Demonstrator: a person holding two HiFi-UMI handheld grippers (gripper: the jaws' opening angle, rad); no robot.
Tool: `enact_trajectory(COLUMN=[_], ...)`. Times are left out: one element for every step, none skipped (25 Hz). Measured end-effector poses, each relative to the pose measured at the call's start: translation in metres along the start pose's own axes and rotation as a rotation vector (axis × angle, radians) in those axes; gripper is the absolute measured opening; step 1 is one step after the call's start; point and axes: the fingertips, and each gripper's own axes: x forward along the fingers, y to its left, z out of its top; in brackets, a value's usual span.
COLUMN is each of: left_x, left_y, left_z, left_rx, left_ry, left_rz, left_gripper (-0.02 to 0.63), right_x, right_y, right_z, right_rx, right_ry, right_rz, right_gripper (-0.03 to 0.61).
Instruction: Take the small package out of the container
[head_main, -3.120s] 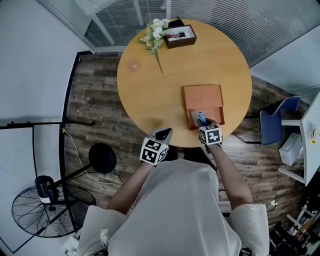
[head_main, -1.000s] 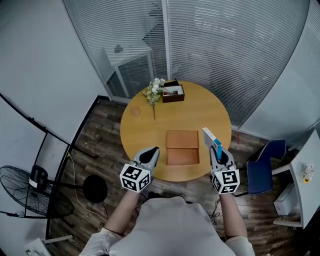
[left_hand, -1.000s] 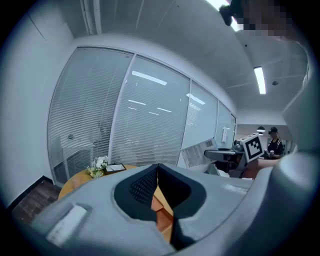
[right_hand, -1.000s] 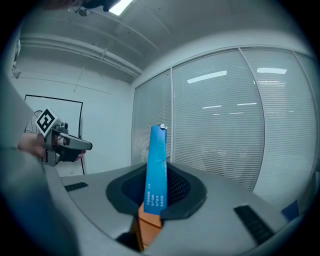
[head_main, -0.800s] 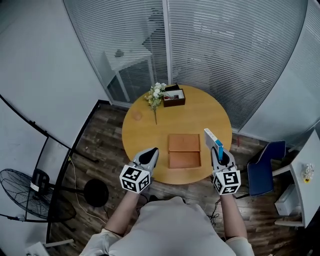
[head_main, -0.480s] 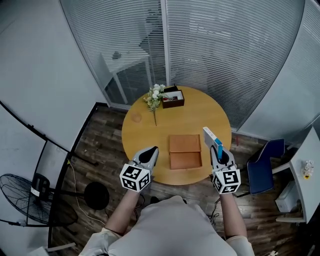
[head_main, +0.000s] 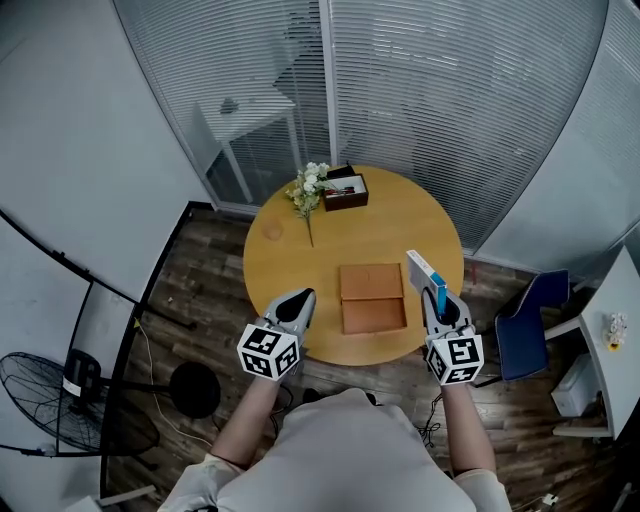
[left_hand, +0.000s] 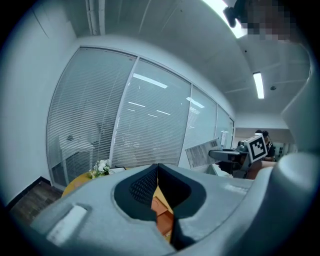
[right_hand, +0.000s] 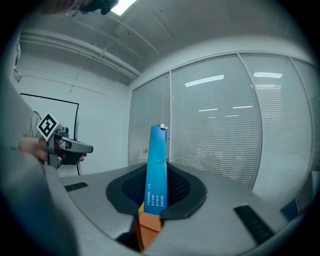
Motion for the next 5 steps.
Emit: enact_trajectory(left_x=[0.0006,0.0011,0.0016,0.0022,0.0029], left_y=[0.0003,0.001,0.0018,0.0026,0.0034], left_z=[-0.0003,-0.0006,-0.0009,-0.001,-0.0011], left_rx=[-0.005,-0.008,-0.008,-0.008,-0.007], left_ry=[-0.001,-0.001,-0.001,0.0,0.001], left_rz=[-0.001,-0.001,-0.001,-0.001,-0.001], left_gripper=[0.018,0.018,0.018,0.018,0.018], right_x=[0.001,0.0022,0.0037,0.0052,0.0068], right_y=[0.0003,0.0009,0.0017,0.0023,0.0029], right_z=[-0.0004,-0.0005,-0.0004,-0.0001,0.0003], right_rx=[0.0,0.0,0.001,0.001,0.001], right_ry=[0.0,0.0,-0.001,-0.002,-0.003], right_rz=[0.001,0.002,0.003,0.004,0.004], right_gripper=[0.052,0.052,0.052,0.052,0.052])
